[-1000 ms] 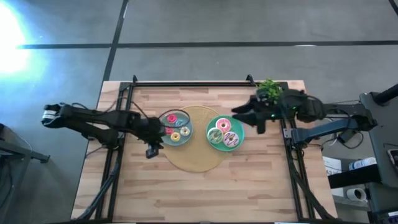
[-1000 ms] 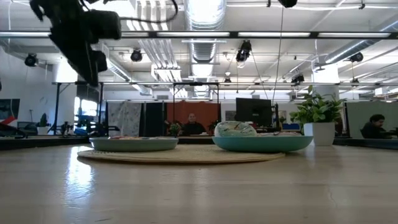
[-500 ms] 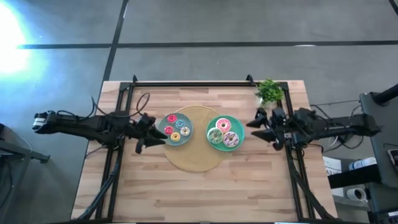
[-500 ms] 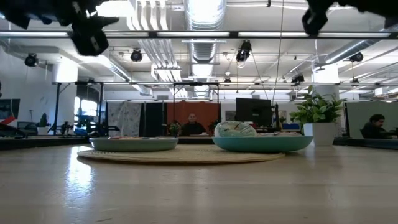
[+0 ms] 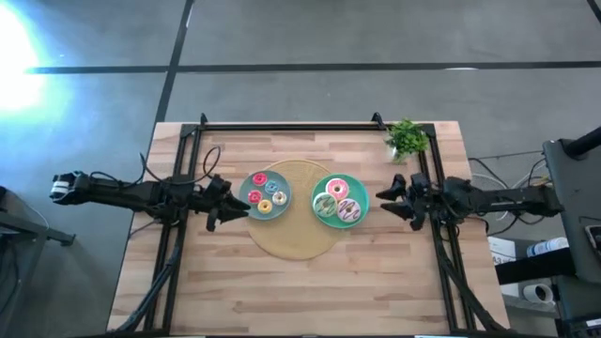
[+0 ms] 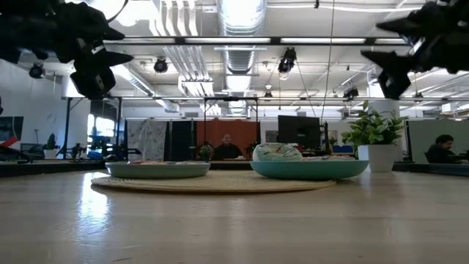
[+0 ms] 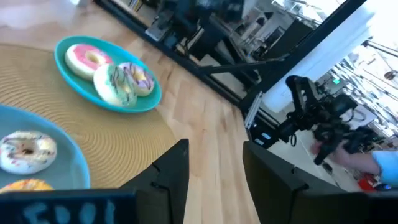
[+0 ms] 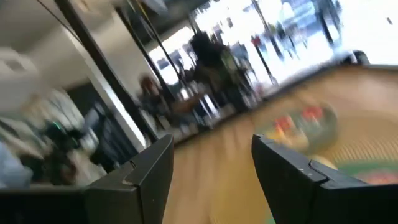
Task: Pick & Place donuts
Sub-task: Return to Home Position
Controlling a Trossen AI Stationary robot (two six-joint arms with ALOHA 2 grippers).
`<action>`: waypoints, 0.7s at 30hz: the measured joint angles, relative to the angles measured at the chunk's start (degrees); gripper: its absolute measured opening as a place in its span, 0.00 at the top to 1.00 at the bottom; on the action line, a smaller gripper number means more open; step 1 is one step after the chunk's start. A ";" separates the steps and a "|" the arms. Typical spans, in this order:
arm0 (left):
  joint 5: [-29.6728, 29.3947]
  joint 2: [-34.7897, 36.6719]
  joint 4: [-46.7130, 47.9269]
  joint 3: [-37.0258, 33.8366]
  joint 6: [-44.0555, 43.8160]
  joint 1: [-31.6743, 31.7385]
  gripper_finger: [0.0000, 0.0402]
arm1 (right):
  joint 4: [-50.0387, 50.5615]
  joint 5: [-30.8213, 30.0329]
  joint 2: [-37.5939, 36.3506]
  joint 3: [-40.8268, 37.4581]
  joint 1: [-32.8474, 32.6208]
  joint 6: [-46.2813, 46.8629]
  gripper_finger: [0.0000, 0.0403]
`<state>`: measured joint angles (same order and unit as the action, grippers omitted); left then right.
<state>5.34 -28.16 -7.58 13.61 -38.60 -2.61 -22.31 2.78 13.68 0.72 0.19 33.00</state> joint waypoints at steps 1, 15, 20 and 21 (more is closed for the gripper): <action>0.00 0.04 -0.28 0.00 0.33 0.00 0.69 | 3.04 0.26 -0.48 0.06 -0.07 0.03 0.48; -4.20 0.02 -11.69 1.27 10.46 0.80 0.69 | 21.82 -0.21 0.60 0.01 -0.03 0.04 0.48; -9.35 -0.02 -15.28 1.27 9.83 1.05 0.69 | 21.99 -0.22 0.70 0.01 -0.03 0.04 0.48; -9.91 0.03 -15.46 1.29 10.31 1.05 0.69 | 21.99 -0.22 0.69 0.01 -0.03 0.04 0.48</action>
<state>-4.57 -28.13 -23.04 14.90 -28.29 -1.56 -0.32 2.57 14.37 0.73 0.16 33.04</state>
